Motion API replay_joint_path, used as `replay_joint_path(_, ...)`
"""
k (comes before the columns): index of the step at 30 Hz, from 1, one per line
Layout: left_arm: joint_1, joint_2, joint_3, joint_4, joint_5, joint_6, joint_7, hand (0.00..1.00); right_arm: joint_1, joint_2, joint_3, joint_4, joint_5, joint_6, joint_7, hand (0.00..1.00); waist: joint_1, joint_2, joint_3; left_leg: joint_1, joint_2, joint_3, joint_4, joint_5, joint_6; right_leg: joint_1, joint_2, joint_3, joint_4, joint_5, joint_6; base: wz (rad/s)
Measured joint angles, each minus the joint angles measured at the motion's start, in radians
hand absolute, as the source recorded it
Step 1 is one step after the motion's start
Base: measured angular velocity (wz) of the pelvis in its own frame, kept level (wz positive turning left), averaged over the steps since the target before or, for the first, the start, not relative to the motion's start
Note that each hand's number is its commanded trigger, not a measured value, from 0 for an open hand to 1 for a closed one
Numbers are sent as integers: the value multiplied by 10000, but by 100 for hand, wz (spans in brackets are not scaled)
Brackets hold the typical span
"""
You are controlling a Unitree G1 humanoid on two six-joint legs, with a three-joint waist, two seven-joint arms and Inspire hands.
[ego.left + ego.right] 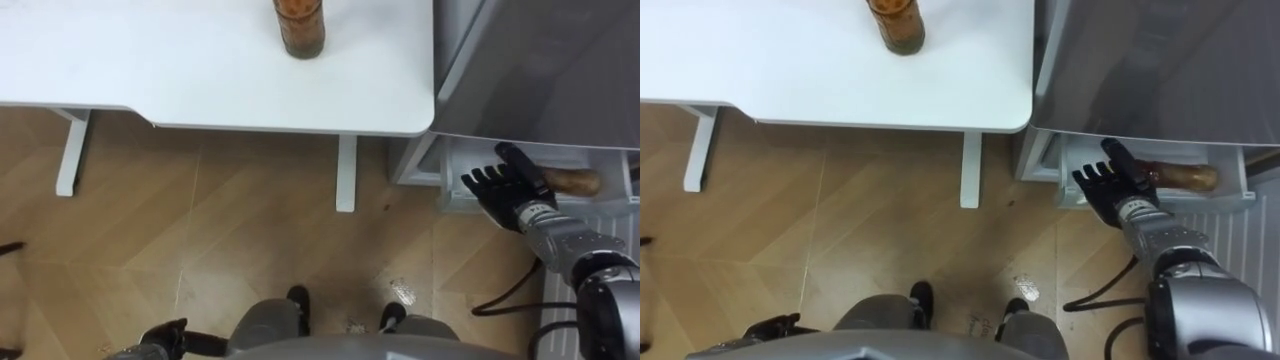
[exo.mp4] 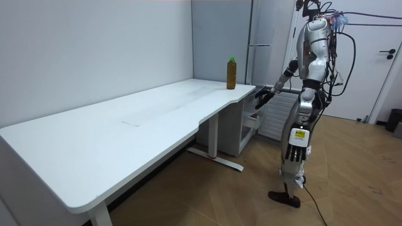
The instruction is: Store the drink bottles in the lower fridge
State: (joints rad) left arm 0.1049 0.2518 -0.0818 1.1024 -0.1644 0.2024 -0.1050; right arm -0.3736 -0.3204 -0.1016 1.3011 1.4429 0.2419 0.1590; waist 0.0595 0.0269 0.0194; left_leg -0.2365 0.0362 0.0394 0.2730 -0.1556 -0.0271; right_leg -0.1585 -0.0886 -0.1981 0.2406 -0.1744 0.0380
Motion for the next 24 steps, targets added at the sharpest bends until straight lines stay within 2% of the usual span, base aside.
replay_joint_path(10, 58, -1, -4, 151, -6, -85, 21, 0, 82, 4, 2, 108, 11, -32, 176, 0, 14, 40, -17, 104, 6, -40, 4, 0, -1, 150, 8, -66, -22, 11, -10, 0)
replay_joint_path(15, 68, -1, -3, 191, -6, -236, 129, 0, 330, 162, 5, 102, 23, -321, 318, 0, 49, 73, -29, 265, 13, -39, -20, -1, -2, 320, 17, -70, -46, 11, -10, 0)
replay_joint_path(19, 130, -14, 47, 168, 18, -405, 148, 0, 895, 267, -8, 151, -1, -390, 621, 0, 60, 60, -37, 410, 13, -40, -48, -5, -6, 541, 40, -67, -225, 17, 4, 0)
replay_joint_path(24, 181, -91, 215, 167, -3, -564, 241, 0, 1571, 491, 12, 139, -425, -729, 840, 0, 22, -21, -82, 500, 10, -38, -85, -5, -6, 641, 48, -65, -323, 25, 13, 0)
